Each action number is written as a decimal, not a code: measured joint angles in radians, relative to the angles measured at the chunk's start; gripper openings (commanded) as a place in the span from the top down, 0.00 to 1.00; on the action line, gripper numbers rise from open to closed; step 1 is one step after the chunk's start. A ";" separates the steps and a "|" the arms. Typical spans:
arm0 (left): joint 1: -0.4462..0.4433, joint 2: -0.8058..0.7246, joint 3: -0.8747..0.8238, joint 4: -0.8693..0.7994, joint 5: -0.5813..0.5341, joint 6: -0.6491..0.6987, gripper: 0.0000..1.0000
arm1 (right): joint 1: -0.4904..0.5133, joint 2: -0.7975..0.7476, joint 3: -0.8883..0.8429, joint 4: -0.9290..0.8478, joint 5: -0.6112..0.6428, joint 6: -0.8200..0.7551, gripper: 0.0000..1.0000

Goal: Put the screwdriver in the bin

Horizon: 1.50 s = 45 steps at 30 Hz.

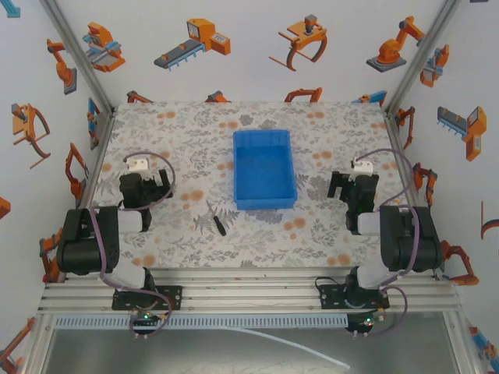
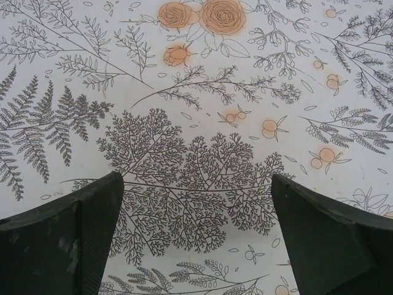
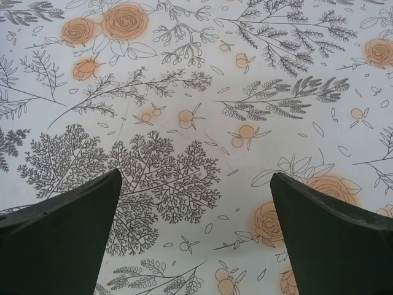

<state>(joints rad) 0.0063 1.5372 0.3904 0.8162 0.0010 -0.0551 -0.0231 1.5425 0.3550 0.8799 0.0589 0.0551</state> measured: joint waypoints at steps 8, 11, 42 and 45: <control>0.000 0.000 0.000 0.000 0.000 0.000 0.03 | 0.000 0.000 0.000 0.000 -0.007 0.000 0.01; 0.000 0.000 0.000 0.000 0.000 0.000 0.03 | 0.000 0.000 0.000 0.000 -0.007 0.000 0.01; -0.009 -0.031 0.050 -0.124 -0.005 0.007 0.03 | 0.000 0.000 0.003 -0.011 0.021 0.008 0.01; -0.021 -0.089 0.152 -0.289 -0.009 0.019 0.03 | 0.000 -0.001 0.011 -0.029 0.039 0.012 0.01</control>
<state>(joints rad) -0.0143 1.4483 0.5423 0.5274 -0.0082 -0.0364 -0.0231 1.5414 0.3660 0.8509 0.0978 0.0673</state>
